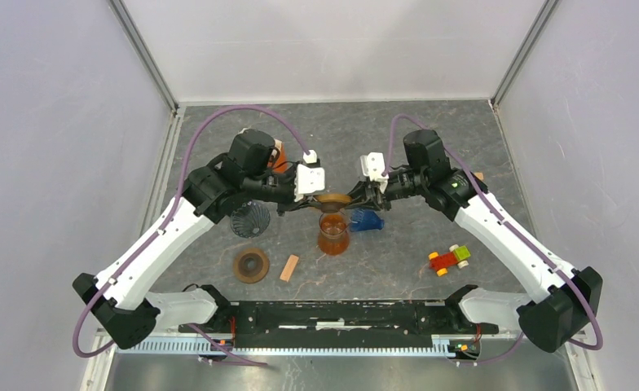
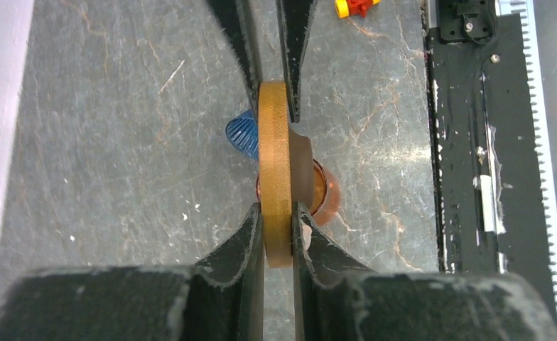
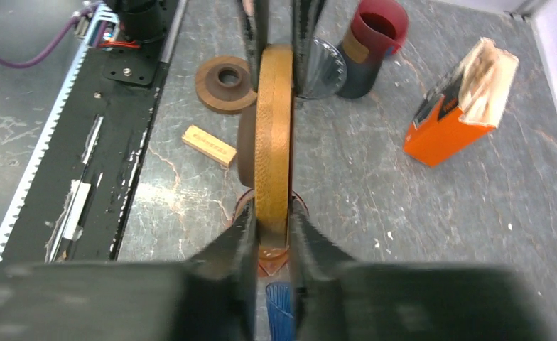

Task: Place the coffee filter in the dripper
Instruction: Pick up the dripper holder from the center of the board.

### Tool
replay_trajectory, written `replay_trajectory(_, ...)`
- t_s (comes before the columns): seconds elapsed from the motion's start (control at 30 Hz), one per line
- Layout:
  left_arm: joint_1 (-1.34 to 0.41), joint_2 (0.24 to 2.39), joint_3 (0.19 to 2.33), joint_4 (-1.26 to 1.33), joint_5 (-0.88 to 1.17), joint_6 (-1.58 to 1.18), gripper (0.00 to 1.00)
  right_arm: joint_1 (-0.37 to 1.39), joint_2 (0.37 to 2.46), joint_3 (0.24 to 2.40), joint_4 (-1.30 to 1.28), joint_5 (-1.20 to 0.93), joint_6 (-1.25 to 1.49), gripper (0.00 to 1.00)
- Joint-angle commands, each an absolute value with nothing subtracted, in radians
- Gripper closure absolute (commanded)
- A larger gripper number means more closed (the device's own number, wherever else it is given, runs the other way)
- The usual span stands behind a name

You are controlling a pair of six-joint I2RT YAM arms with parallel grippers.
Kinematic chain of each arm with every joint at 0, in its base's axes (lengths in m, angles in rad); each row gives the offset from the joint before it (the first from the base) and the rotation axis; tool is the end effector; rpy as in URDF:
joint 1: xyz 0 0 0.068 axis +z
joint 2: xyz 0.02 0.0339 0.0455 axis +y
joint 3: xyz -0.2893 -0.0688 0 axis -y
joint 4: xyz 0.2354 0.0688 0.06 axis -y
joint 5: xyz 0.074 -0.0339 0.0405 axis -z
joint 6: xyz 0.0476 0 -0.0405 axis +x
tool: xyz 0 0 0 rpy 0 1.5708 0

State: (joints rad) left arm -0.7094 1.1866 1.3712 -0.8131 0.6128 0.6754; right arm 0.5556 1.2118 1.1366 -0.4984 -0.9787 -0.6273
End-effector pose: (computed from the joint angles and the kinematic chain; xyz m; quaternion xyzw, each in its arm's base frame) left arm 0.1516 -0.1662 0.4175 0.6477 0.5665 -0.2761 0.4281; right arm 0.1848 0.1612 0.3719 -0.6188 0.5182 0.3974 0.4366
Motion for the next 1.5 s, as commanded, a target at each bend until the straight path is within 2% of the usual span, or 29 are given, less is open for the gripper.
replay_trajectory(0.0, -0.714, 1.179, 1.346, -0.698, 0.61, 0.629, 0.98, 0.563, 1.218, 1.138, -0.423, -0.944, -0.573, 0.95)
replay_trajectory(0.03, -0.713, 1.178, 1.343, -0.68, 0.593, 0.604, 0.98, 0.563, 1.216, 1.142, -0.418, -0.919, -0.57, 1.0)
replay_trajectory(0.07, -0.713, 1.18, 1.342, -0.658, 0.571, 0.574, 0.98, 0.563, 1.21, 1.147, -0.411, -0.897, -0.57, 1.0)
replay_trajectory(0.1, -0.71, 1.181, 1.341, -0.635, 0.549, 0.529, 0.93, 0.563, 1.205, 1.152, -0.398, -0.859, -0.566, 1.0)
replay_trajectory(0.13, -0.704, 1.183, 1.343, -0.606, 0.524, 0.484, 0.85, 0.565, 1.199, 1.163, -0.396, -0.803, -0.577, 1.0)
replay_trajectory(0.17, -0.695, 1.187, 1.35, -0.586, 0.502, 0.429, 0.72, 0.571, 1.195, 1.176, -0.406, -0.751, -0.605, 1.0)
replay_trajectory(0.3, -0.638, 1.21, 1.392, -0.529, 0.419, 0.197, 0.33, 0.584, 1.117, 1.098, -0.285, -0.453, -0.743, 1.0)
replay_trajectory(0.37, -0.601, 1.222, 1.408, -0.509, 0.413, 0.06, 0.18, 0.592, 1.114, 1.086, -0.263, -0.343, -0.782, 1.0)
replay_trajectory(0.47, -0.534, 1.251, 1.421, -0.47, 0.454, -0.199, 0.14, 0.609, 1.087, 1.027, -0.181, -0.244, -0.803, 1.0)
replay_trajectory(0.6, -0.391, 1.304, 1.333, -0.3, 0.647, -0.76, 0.06, 0.658, 1.043, 0.935, -0.077, -0.108, -0.839, 1.0)
replay_trajectory(0.67, -0.356, 1.317, 1.245, -0.167, 0.713, -0.972, 0.05, 0.689, 1.024, 0.89, -0.028, -0.027, -0.867, 1.0)
replay_trajectory(0.77, -0.356, 1.354, 1.207, -0.137, 0.726, -1.07, 0.06, 0.717, 1.008, 0.858, 0.022, 0.054, -0.887, 1.0)
replay_trajectory(0.83, -0.357, 1.384, 1.19, -0.093, 0.753, -1.143, 0.1, 0.725, 1.013, 0.861, 0.026, 0.072, -0.877, 1.0)
replay_trajectory(0.9, -0.357, 1.406, 1.18, -0.078, 0.758, -1.202, 0.23, 0.736, 1.024, 0.869, 0.027, 0.091, -0.874, 1.0)
replay_trajectory(1.03, -0.367, 1.45, 1.175, -0.022, 0.776, -1.301, 0.24, 0.778, 1.056, 0.876, 0.028, 0.148, -0.905, 1.0)
replay_trajectory(1.27, -0.395, 1.526, 1.18, 0.021, 0.781, -1.347, 0.25, 0.834, 1.106, 0.884, 0.028, 0.215, -0.947, 1.0)
replay_trajectory(1.47, -0.402, 1.535, 1.157, 0.022, 0.765, -1.347, 0.35, 0.863, 1.119, 0.884, 0.028, 0.237, -0.956, 1.0)
